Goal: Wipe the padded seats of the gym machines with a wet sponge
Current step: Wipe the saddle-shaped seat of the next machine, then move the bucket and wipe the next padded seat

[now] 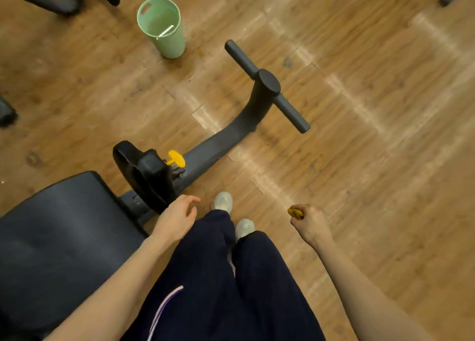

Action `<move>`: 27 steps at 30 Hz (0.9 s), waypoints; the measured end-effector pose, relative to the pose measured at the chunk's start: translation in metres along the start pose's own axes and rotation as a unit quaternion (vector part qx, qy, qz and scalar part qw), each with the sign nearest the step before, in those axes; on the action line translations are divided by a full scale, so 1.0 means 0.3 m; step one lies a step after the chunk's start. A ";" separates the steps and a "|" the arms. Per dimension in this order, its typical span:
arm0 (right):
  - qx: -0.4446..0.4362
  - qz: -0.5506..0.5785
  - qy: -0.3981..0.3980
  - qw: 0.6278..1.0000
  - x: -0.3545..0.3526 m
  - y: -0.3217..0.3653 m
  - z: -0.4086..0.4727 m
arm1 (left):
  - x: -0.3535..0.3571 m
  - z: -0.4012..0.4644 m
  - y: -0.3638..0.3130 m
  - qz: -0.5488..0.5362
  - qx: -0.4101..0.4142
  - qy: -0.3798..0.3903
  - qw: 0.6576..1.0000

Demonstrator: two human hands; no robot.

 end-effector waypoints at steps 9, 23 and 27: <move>0.048 0.004 -0.017 0.999 -0.229 -0.139 0.209 | -0.068 0.329 -0.296 0.046 0.040 0.017 0.998; -0.161 -0.066 0.037 0.984 -0.778 -0.209 0.923 | 0.190 0.378 -0.846 -0.016 -0.174 0.004 0.985; -0.178 -0.090 0.049 0.979 -0.912 -0.189 1.121 | 0.242 0.428 -0.997 -0.067 -0.229 -0.010 0.971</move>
Point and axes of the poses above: each hand's wrist, its own z-axis towards the middle knuckle, its own x-axis out of the palm, y = z × x, the point moved 3 cm from there along z, towards the middle knuckle, and after that the axes turned 13 degrees about -y, right-handed, at the moved point
